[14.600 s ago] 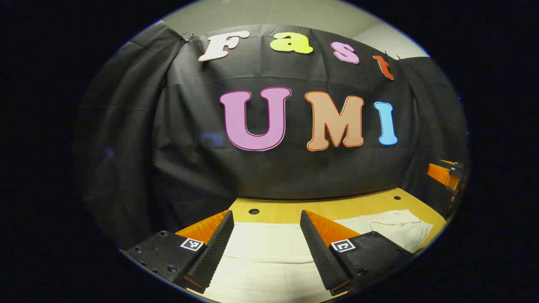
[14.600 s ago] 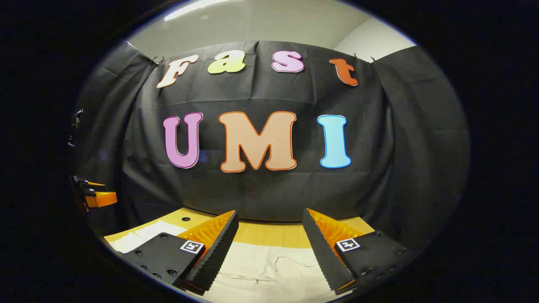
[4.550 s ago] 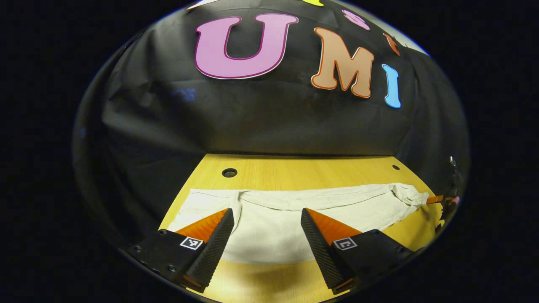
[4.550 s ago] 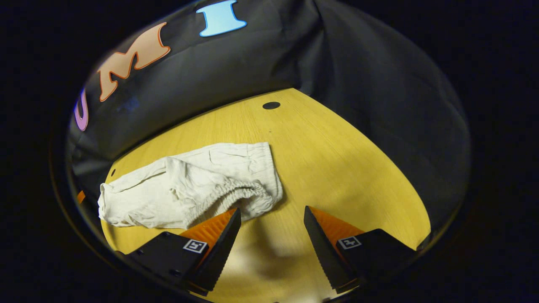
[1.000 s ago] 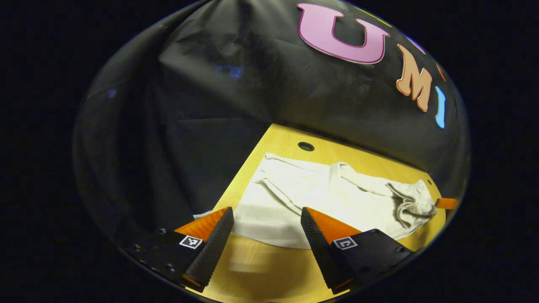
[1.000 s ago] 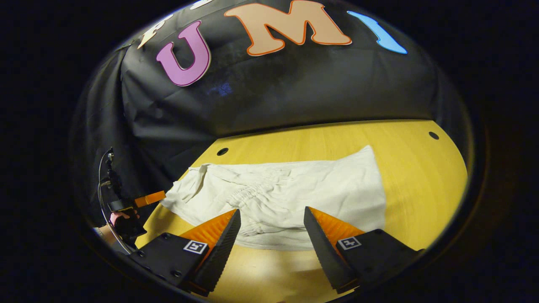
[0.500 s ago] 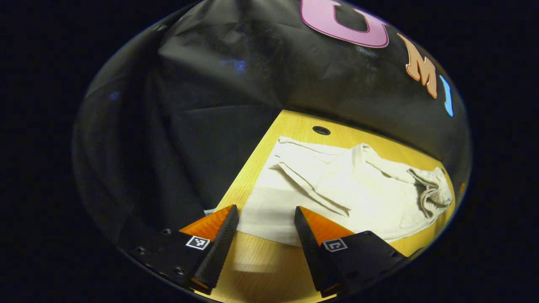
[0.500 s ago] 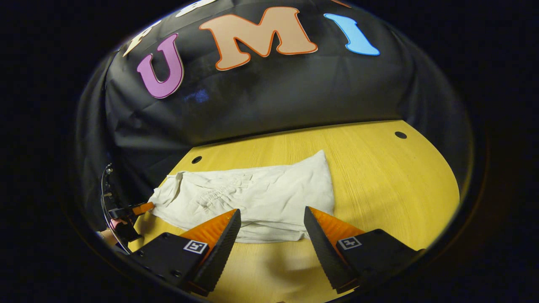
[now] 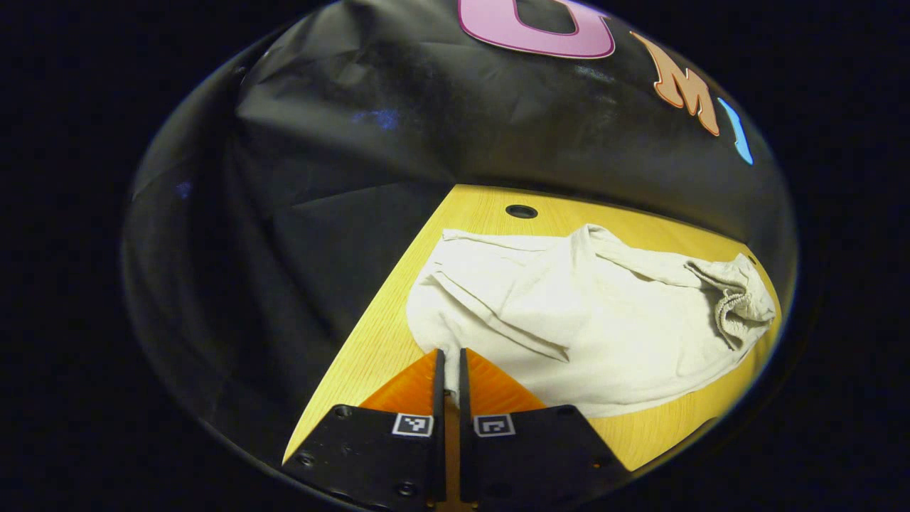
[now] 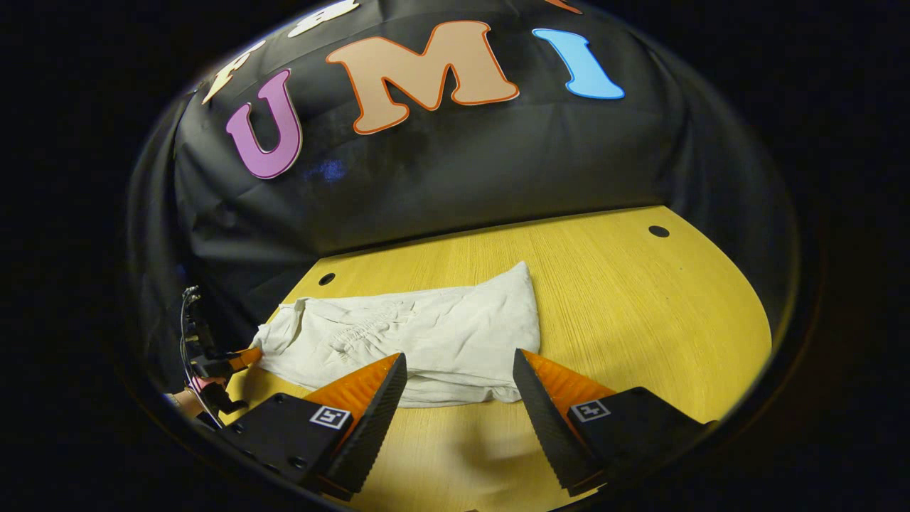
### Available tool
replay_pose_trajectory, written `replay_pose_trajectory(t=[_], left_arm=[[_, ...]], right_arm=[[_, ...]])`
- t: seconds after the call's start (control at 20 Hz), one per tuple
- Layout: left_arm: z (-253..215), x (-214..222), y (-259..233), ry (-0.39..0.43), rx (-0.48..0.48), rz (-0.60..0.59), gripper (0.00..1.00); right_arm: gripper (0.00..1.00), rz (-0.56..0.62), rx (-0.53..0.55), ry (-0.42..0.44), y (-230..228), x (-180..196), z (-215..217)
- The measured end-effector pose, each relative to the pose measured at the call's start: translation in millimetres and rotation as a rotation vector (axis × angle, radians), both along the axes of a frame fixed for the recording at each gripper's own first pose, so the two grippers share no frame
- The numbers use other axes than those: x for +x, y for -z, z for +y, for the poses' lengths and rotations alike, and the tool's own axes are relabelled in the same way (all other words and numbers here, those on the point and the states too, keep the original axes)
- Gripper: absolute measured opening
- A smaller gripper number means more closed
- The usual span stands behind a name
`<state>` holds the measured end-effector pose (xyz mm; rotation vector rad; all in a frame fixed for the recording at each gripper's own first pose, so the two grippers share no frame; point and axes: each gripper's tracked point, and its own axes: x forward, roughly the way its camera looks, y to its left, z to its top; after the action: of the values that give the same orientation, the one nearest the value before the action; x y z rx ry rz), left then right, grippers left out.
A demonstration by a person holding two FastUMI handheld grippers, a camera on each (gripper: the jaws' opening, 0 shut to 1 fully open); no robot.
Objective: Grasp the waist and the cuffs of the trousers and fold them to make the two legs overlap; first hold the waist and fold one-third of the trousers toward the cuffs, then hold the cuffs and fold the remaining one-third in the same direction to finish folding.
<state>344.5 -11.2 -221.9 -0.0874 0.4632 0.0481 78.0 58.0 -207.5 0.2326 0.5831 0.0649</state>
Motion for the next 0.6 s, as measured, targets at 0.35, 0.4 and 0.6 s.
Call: replay_pose_trajectory(t=[0.35, 0.4, 0.6], left_arm=[[-12, -1, -14, -0.015, -0.252, -0.002, 0.0], [-15, -1, -19, -0.015, -0.28, -0.018, 0.0], [-42, -1, -53, 0.02, -0.368, -0.081, 0.0]], right_arm=[[0.96, 0.0, -0.023, 0.004, -7, -12, -13], [0.96, 0.0, -0.024, 0.005, -8, -13, -15], [0.96, 0.002, -0.026, 0.005, -9, -15, -17]])
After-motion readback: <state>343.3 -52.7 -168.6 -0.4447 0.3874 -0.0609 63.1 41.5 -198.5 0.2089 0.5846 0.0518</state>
